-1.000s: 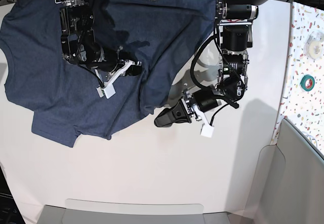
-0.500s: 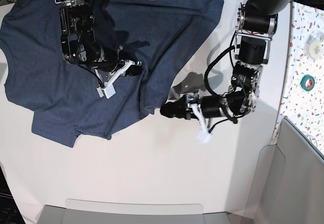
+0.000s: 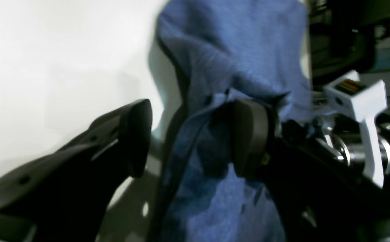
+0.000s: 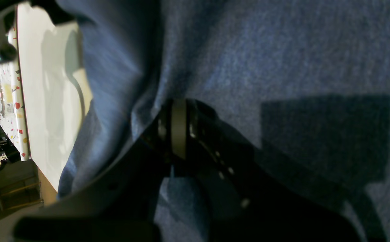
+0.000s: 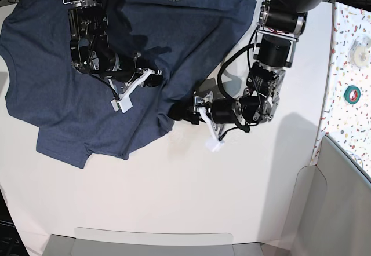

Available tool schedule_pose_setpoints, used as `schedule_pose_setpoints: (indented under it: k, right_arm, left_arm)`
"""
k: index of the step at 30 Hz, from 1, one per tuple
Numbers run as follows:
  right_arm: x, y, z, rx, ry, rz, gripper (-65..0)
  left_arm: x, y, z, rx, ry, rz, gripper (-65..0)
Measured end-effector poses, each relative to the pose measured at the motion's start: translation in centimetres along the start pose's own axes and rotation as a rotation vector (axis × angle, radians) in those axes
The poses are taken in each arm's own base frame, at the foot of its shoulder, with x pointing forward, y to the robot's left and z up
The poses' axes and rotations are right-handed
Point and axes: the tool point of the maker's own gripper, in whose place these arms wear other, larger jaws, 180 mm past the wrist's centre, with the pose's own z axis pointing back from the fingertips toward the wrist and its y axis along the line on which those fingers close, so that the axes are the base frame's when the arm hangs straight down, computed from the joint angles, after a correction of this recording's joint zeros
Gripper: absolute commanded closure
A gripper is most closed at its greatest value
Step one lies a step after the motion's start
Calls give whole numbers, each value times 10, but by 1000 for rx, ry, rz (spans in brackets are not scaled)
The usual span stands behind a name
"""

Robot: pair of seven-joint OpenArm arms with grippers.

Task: Layout the t-shirt on the table in an organized manner, then fold the t-shirt properly
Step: 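Drag the folded fabric with the left gripper toward the t-shirt hem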

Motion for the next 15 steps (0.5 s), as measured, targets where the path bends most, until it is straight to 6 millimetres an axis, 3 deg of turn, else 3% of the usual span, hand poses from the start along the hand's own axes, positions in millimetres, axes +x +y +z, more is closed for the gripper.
schedule_pose_setpoints:
  k: [3, 5, 7, 10, 11, 15]
  right_arm:
    - [0, 0, 0, 1, 0, -1, 0]
    - [0, 0, 0, 1, 0, 0, 0]
    - [0, 0, 0, 0, 0, 0, 0]
    - [0, 0, 0, 0, 0, 0, 0]
    - [-1, 0, 0, 0, 0, -1, 0]
    - [-1, 0, 0, 0, -4, -4, 0]
  left_arm:
    - [-1, -5, -7, -8, 3, -4, -349]
    - [-2, -7, -9, -7, 9, -11, -305]
    - [-3, -8, -13, -2, 16, -20, -214]
    - [-3, -8, -13, -2, 15, -16, -28]
    - [-3, -8, -13, -2, 14, -16, 0]
    - [-1, -8, -12, -4, 8, -13, -8]
